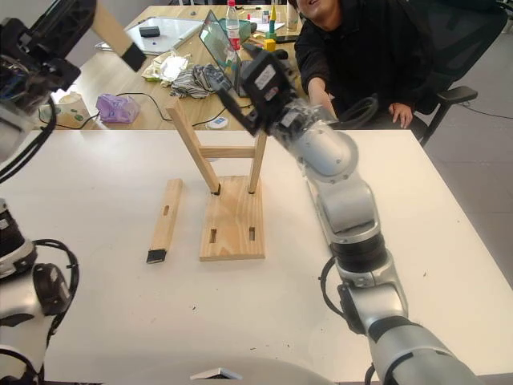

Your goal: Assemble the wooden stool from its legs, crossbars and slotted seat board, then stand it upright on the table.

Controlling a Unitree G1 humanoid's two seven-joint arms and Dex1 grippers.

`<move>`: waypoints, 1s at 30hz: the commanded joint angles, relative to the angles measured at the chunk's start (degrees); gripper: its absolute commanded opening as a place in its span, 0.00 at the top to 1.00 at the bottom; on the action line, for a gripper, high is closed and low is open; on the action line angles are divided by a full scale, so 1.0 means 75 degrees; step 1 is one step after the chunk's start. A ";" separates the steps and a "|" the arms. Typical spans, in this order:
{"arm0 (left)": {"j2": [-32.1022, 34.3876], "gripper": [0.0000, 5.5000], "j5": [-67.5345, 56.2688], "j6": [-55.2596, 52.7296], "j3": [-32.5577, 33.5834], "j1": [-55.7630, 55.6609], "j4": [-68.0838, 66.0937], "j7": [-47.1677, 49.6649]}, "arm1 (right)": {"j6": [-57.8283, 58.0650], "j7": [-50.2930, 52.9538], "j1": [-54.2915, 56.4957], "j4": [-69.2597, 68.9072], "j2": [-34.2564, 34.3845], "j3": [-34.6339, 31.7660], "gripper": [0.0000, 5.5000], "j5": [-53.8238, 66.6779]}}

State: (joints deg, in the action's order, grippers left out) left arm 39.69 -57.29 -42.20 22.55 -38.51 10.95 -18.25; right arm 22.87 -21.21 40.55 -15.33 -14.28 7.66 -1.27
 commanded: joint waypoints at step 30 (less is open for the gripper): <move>-0.3478 0.93 0.4771 0.4694 -0.1334 0.4323 -0.2482 0.0320 | -0.0819 0.0804 -0.0468 0.0899 -0.0015 -0.0453 0.40 -0.0450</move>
State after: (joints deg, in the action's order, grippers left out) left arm 14.52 -22.45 -7.48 13.13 -5.22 -6.23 -15.41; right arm 17.47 -14.76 36.85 -8.90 -14.27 3.78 -4.66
